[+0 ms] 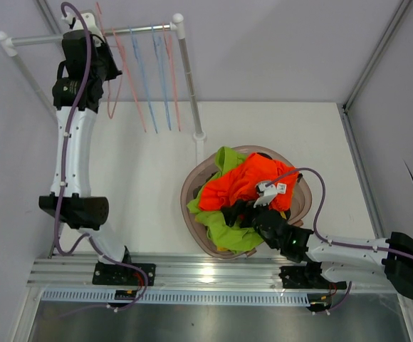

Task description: Remove the shorts from the hanger

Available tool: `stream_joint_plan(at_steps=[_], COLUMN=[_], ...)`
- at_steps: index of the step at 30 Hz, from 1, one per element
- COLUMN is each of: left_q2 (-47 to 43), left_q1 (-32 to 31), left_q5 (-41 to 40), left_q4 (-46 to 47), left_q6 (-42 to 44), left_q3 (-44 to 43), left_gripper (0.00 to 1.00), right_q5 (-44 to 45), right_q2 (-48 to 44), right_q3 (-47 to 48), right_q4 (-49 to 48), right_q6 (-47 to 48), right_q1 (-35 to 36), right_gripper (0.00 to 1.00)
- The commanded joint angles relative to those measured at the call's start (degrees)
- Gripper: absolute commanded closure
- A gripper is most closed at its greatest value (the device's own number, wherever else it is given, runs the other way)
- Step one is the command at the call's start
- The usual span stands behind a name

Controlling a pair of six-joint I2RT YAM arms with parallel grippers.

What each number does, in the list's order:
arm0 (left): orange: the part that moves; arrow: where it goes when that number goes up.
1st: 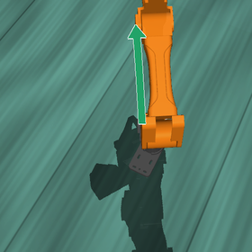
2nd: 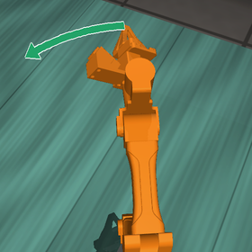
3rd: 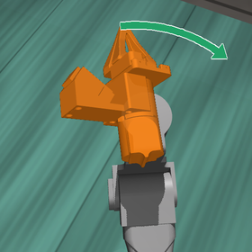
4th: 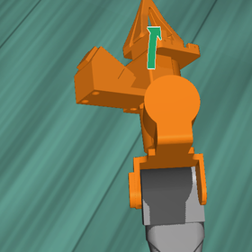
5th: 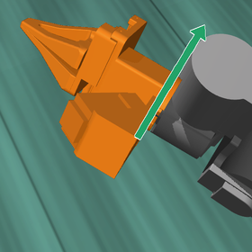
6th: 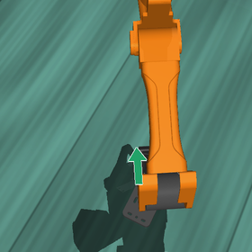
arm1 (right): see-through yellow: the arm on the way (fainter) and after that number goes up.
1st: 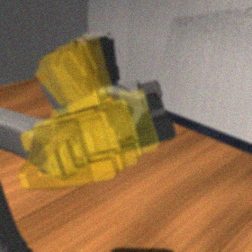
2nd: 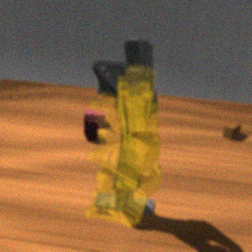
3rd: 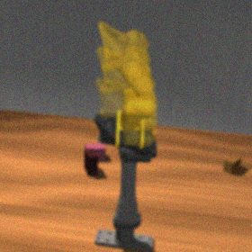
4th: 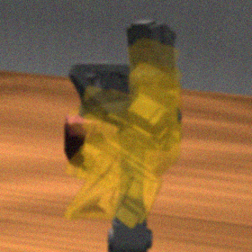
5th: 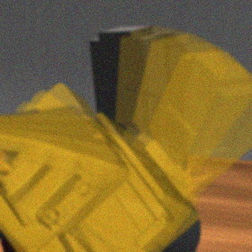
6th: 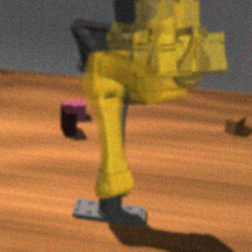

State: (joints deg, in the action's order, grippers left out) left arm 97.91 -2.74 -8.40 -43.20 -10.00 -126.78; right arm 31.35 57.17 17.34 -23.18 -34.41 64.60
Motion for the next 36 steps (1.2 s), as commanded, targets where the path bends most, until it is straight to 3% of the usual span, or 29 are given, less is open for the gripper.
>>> stream_joint_plan(at_steps=[1,5,12,25,28,31,36], left_q2=[3.16,5.45,3.78,-1.22,-5.70,-11.31,-21.34], left_q1=[0.54,0.90,1.07,1.95,1.95,1.95,1.95], left_q5=[0.67,0.76,0.58,2.69,2.60,3.04,6.29], left_q4=[2.24,2.24,4.70,1.81,1.19,0.84,0.13], left_q6=[0.51,-0.37,-2.22,-2.39,-1.95,-2.39,-3.45], left_q3=[-6.72,-6.64,2.49,3.20,4.96,7.60,13.13], left_gripper=[1.00,1.00,0.95,0.23,0.13,0.10,0.05], right_q5=[-2.17,-2.35,-2.44,-1.74,-1.30,0.53,10.55], right_q2=[2.51,2.42,1.54,1.19,1.28,0.76,-3.72], right_q3=[-1.44,-1.79,-2.49,-2.49,-1.18,2.77,18.81], right_q4=[2.53,1.82,1.47,1.82,3.14,8.31,26.83], right_q6=[0.40,0.66,0.58,0.49,1.28,2.24,4.97], right_q1=[-0.53,-0.18,-0.35,-0.17,-0.09,0.52,5.53], right_gripper=[0.01,0.01,0.01,0.00,0.01,0.00,0.01])
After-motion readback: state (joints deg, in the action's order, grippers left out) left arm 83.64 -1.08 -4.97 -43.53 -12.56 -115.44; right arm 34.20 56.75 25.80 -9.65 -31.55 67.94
